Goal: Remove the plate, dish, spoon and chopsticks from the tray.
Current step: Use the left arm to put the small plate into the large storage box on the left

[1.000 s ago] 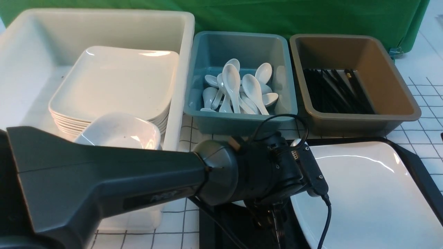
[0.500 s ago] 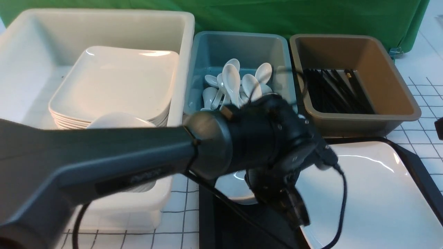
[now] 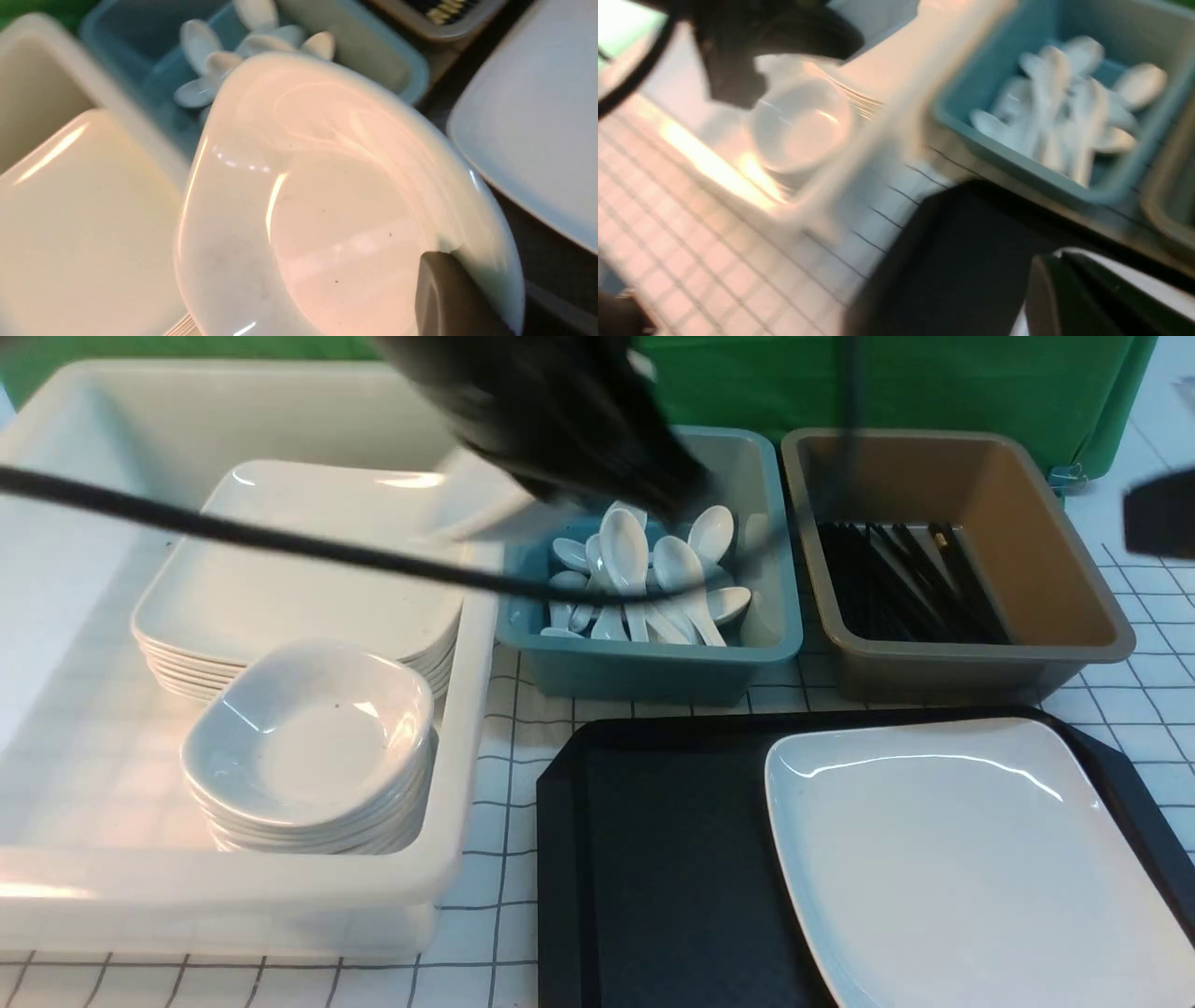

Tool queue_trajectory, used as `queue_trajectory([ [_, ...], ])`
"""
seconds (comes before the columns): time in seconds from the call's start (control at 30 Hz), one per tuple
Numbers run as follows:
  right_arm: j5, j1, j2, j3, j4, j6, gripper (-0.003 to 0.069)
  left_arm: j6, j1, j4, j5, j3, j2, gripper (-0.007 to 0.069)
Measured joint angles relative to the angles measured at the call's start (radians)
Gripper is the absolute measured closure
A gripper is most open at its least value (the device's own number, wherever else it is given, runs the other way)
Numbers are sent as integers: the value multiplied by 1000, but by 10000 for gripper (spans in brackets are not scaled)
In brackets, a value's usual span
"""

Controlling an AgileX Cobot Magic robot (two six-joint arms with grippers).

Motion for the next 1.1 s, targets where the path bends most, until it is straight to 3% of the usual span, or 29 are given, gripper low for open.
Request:
queue_trajectory([
  [0.13,7,62,70,-45,57,-42,658,1,97,-4,17,74,-66,599],
  [0.17,7,120,108,-65,50,-45,658,2,122,-7,21,124,-88,599],
  [0.43,-13,417,315,-208,-141,70,658,-3,146,-23,-51,431,-108,599],
  [0.77,-2,467,380,-312,-179,125,658,-13,148,24,-131,555,-101,585],
  [0.93,-2,467,378,-314,-188,126,658,-7,148,-26,-140,555,-101,461],
  [1.1,5,468,377,-314,-278,162,658,-8,148,-40,-89,536,-101,183],
])
